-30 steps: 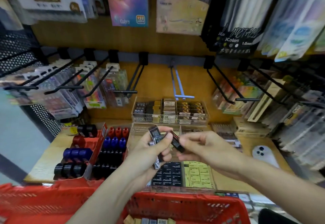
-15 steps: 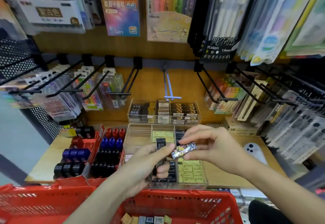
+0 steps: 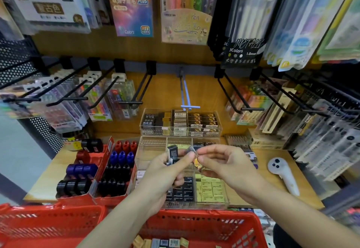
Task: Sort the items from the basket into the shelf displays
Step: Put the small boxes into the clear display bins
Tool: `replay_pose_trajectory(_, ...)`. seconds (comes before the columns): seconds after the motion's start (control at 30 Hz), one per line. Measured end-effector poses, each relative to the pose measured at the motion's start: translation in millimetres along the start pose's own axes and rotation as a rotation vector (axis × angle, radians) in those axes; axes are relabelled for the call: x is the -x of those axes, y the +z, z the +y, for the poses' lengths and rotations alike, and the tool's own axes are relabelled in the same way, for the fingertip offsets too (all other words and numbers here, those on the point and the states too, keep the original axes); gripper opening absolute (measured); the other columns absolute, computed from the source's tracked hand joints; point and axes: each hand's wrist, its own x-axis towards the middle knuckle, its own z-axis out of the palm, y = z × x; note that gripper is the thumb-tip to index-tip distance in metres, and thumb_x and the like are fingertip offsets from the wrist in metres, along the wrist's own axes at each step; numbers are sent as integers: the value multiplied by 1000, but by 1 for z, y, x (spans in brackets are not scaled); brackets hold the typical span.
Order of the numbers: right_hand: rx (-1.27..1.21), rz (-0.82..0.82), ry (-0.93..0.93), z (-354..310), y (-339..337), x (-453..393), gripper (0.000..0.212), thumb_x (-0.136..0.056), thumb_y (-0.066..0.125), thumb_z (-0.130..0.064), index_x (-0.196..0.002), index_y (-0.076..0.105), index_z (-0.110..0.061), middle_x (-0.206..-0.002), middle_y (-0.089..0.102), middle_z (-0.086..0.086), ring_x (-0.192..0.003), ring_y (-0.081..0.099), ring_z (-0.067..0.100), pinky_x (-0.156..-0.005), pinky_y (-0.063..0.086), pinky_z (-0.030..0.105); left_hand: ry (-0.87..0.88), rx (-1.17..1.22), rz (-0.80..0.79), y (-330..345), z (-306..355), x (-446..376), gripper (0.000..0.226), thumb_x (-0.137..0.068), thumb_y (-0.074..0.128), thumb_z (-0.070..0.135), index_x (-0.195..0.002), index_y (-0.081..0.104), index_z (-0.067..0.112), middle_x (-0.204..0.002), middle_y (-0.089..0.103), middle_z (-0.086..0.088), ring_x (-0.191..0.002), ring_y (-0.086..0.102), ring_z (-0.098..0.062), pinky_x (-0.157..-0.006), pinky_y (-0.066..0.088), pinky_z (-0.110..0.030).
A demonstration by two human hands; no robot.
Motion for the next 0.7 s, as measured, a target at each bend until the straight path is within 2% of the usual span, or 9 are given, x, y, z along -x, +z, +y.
replay_pose_trajectory(0.1, 146, -49, -76, 1, 2, 0, 13, -88, 70, -9, -99, 76, -13, -86, 75, 4, -74, 70, 11, -69, 58, 24, 5, -17, 35, -4, 4, -2, 33, -68, 83, 39, -93, 75, 18, -55, 48, 3, -49, 42, -10, -46, 37, -18)
replay_pose_trajectory(0.23, 665, 91, -382, 7, 5, -1, 24, -78, 81, -33, -100, 76, -25, -90, 68, -14, -80, 65, 3, -72, 54, 18, -8, -21, 138, 1, 0, -2, 22, -82, 79, 28, -95, 71, 12, -50, 49, 6, -45, 40, -8, -44, 36, -17)
replay_pose_trajectory(0.3, 821, 79, -538, 8, 4, -5, 26, -80, 80, -31, -104, 75, -21, -94, 66, -12, -82, 62, 2, -77, 52, 16, -48, 33, 164, 5, 0, -3, 25, -81, 80, 28, -96, 69, 11, -50, 50, 5, -43, 41, -8, -41, 36, -17)
replay_pose_trajectory(0.37, 943, 18, -609, 9, 0, -17, 27, -87, 73, -27, -112, 72, -18, -102, 65, -8, -90, 61, 3, -84, 50, 16, -115, 104, 171, 5, 3, -4, 33, -77, 81, 32, -99, 71, 10, -52, 52, 4, -43, 43, -9, -40, 36, -18)
replay_pose_trajectory(0.47, 1074, 68, -514, 2, -18, -60, 34, -91, 61, -34, -121, 65, -19, -116, 63, -4, -100, 60, 8, -93, 51, 23, -169, 178, 169, 0, 5, -11, 38, -73, 79, 39, -95, 73, 8, -57, 55, 2, -45, 44, -10, -40, 36, -18)
replay_pose_trajectory(0.6, 1160, 208, -198, -8, -54, -129, 34, -96, 60, -35, -128, 58, -23, -126, 62, 5, -103, 64, 21, -92, 54, 39, -240, 177, 130, -12, 0, -18, 34, -76, 78, 43, -86, 72, 12, -59, 50, 0, -46, 42, -10, -44, 32, -20)
replay_pose_trajectory(0.63, 1157, 216, -149, -8, -58, -143, 36, -96, 59, -36, -129, 57, -22, -127, 61, 7, -107, 63, 25, -94, 52, 43, -246, 173, 120, -15, -1, -20, 35, -74, 79, 44, -85, 72, 12, -62, 51, -1, -47, 42, -10, -47, 32, -21)
replay_pose_trajectory(0.7, 1177, 163, -78, -6, -60, -165, 38, -96, 61, -34, -131, 58, -20, -130, 60, 8, -113, 60, 27, -98, 49, 41, -238, 184, 106, -19, -4, -23, 38, -70, 81, 45, -85, 72, 12, -69, 52, -3, -49, 42, -10, -52, 31, -24)
